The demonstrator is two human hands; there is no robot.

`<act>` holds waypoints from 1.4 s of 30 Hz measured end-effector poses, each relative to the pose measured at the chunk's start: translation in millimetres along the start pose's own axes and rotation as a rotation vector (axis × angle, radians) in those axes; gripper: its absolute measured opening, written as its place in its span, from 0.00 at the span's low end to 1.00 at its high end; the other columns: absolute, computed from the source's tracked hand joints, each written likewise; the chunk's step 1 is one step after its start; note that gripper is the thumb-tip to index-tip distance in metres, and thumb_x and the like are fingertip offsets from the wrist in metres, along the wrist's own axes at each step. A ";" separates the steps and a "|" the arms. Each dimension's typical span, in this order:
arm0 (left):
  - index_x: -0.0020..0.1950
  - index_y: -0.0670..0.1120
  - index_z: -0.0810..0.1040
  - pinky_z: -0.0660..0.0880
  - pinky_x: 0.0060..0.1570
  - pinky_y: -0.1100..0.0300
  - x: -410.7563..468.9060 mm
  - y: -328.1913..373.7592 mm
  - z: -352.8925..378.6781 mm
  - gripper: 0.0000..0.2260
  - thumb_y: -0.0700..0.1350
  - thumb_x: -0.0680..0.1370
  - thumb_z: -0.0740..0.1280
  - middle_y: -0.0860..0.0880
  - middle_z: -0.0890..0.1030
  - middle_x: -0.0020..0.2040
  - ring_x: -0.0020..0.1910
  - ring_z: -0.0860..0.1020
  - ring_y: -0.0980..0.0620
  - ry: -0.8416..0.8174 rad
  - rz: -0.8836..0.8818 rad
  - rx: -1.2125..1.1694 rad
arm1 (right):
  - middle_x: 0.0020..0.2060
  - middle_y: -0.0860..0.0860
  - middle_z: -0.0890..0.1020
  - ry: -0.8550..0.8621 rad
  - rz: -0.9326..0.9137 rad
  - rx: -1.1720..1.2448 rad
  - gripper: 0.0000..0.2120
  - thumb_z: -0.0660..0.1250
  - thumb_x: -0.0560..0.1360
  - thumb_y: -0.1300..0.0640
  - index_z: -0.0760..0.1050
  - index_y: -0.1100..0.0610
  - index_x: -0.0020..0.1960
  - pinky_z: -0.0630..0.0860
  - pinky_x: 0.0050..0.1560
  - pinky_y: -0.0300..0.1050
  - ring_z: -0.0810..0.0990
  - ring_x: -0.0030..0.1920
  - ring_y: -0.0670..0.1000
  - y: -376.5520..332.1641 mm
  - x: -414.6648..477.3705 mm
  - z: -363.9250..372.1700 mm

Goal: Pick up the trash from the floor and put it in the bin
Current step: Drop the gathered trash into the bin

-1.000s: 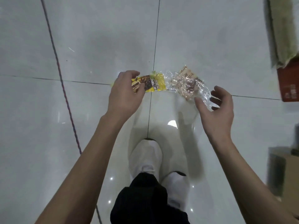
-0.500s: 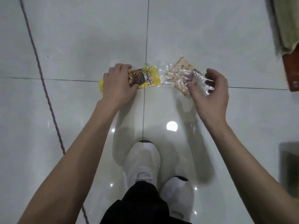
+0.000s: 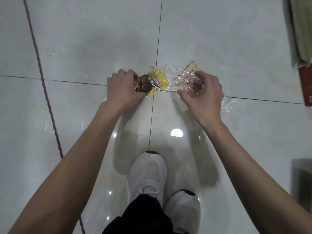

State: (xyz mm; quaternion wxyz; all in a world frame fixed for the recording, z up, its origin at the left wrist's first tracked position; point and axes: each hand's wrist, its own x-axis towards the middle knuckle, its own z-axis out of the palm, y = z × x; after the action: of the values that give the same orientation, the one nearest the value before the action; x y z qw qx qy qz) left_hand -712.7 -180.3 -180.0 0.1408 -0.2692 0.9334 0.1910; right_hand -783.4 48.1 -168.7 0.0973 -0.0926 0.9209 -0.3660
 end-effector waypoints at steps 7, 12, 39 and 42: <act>0.62 0.47 0.74 0.70 0.47 0.52 -7.6 -5.4 0.9 0.21 0.56 0.73 0.71 0.45 0.72 0.57 0.51 0.76 0.41 -0.026 -0.067 -0.105 | 0.68 0.46 0.74 -0.103 -0.069 -0.325 0.31 0.74 0.66 0.47 0.76 0.47 0.68 0.60 0.65 0.50 0.71 0.67 0.57 12.3 1.4 10.5; 0.60 0.47 0.75 0.66 0.40 0.54 -9.9 -11.2 -4.3 0.13 0.50 0.77 0.65 0.50 0.76 0.51 0.47 0.72 0.49 -0.013 -0.062 -0.170 | 0.65 0.47 0.78 -0.014 -0.099 -0.370 0.23 0.69 0.71 0.53 0.78 0.47 0.66 0.60 0.60 0.50 0.74 0.63 0.58 12.4 4.7 14.5; 0.51 0.53 0.76 0.67 0.29 0.77 -272.9 66.4 -417.6 0.03 0.46 0.78 0.65 0.61 0.77 0.43 0.34 0.75 0.72 0.205 -0.359 -0.710 | 0.52 0.45 0.85 -0.022 0.243 0.294 0.11 0.65 0.79 0.50 0.80 0.47 0.59 0.80 0.59 0.49 0.84 0.49 0.45 -349.2 -85.8 -302.2; 0.51 0.53 0.76 0.67 0.28 0.76 -323.0 74.1 -474.8 0.04 0.45 0.78 0.65 0.61 0.77 0.43 0.32 0.75 0.70 0.249 -0.403 -0.758 | 0.51 0.45 0.86 -0.045 0.232 0.337 0.10 0.65 0.78 0.49 0.80 0.47 0.57 0.81 0.58 0.50 0.84 0.48 0.45 -410.2 -113.7 -340.4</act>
State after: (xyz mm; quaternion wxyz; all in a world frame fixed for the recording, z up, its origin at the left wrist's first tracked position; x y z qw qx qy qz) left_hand -566.5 -182.8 380.2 -0.0470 -0.4994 0.7360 0.4546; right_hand -717.1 5.5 370.7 0.1733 0.0237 0.8486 -0.4992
